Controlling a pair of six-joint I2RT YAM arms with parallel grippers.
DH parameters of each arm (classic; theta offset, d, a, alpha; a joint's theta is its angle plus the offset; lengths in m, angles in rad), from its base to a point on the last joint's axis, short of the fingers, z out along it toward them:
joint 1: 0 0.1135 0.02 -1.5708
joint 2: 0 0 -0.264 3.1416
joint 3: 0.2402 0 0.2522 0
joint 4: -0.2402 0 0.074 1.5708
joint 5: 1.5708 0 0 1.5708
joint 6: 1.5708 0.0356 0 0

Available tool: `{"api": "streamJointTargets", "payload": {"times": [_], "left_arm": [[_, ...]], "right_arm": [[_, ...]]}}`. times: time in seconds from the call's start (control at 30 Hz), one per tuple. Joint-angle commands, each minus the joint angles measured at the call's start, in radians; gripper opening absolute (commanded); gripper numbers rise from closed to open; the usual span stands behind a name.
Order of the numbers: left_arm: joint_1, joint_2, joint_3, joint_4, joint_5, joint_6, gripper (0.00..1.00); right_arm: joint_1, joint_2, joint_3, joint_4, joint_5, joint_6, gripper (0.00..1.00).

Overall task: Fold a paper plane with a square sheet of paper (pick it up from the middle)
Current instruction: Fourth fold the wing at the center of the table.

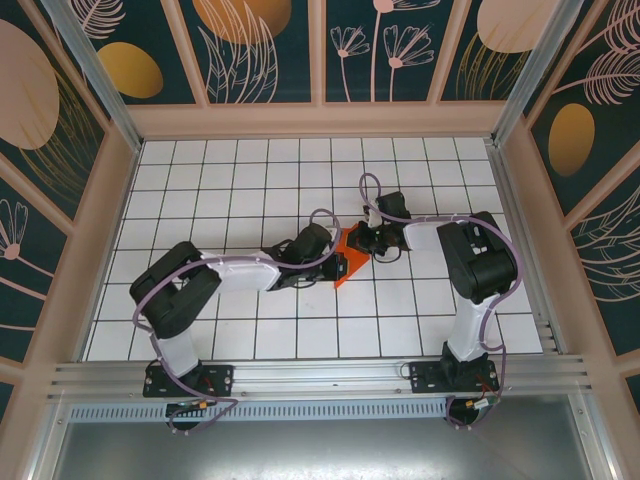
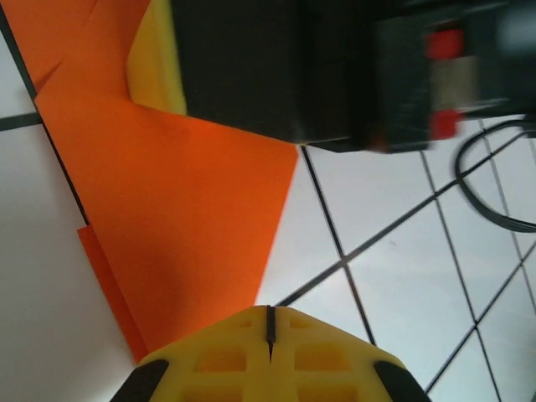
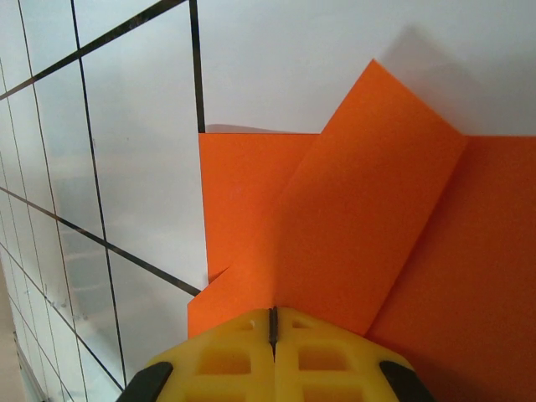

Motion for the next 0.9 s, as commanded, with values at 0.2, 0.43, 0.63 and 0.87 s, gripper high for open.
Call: {"api": "streamJointTargets", "payload": {"times": [0.2, 0.43, 0.63, 0.87], "left_arm": [[-0.001, 0.087, -0.016, -0.019, 0.076, -0.016, 0.00], [-0.012, 0.074, -0.110, -0.027, 0.125, -0.015, 0.00], [-0.023, 0.038, -0.172, -0.041, 0.148, -0.015, 0.00], [-0.038, 0.009, -0.201, -0.084, 0.127, 0.008, 0.00]], "right_arm": [[0.005, 0.097, -0.038, -0.133, 0.127, -0.029, 0.00], [0.005, 0.100, -0.036, -0.136, 0.129, -0.031, 0.00], [0.003, 0.103, -0.034, -0.140, 0.132, -0.033, 0.00], [0.003, 0.105, -0.034, -0.139, 0.132, -0.031, 0.00]]}}
